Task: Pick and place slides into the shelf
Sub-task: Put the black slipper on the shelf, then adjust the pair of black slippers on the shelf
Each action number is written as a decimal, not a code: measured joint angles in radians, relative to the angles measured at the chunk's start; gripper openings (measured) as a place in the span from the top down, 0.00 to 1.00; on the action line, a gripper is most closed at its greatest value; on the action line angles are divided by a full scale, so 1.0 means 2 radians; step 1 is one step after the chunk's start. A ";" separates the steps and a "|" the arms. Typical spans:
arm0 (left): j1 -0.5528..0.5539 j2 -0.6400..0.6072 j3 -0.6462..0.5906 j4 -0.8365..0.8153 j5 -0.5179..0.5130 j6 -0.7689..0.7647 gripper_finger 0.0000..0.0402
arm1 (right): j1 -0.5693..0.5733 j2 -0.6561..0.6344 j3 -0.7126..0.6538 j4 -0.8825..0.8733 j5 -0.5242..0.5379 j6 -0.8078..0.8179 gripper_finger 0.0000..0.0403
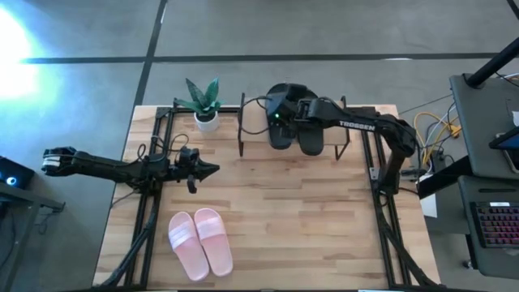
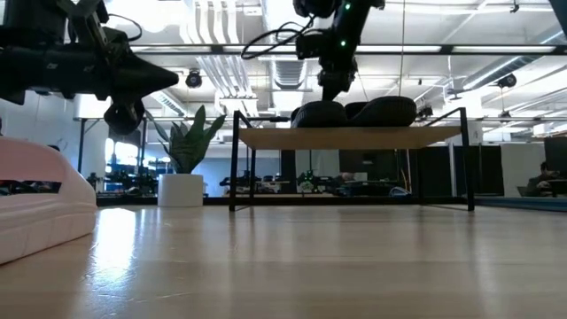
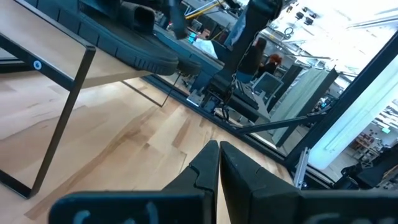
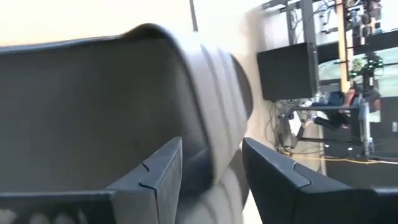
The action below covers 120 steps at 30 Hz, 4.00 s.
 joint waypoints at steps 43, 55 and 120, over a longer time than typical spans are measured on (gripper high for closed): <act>0.319 0.439 0.601 -0.346 0.276 0.085 1.00 | -0.218 -0.154 -0.029 -0.291 -0.217 0.405 0.97; 0.362 0.553 0.728 -0.429 0.277 0.151 1.00 | -0.267 -0.073 -0.052 -0.227 -0.309 0.317 0.97; 0.366 0.610 0.799 -0.548 0.222 0.400 1.00 | -0.250 -0.143 -0.052 -0.203 -0.210 0.397 0.97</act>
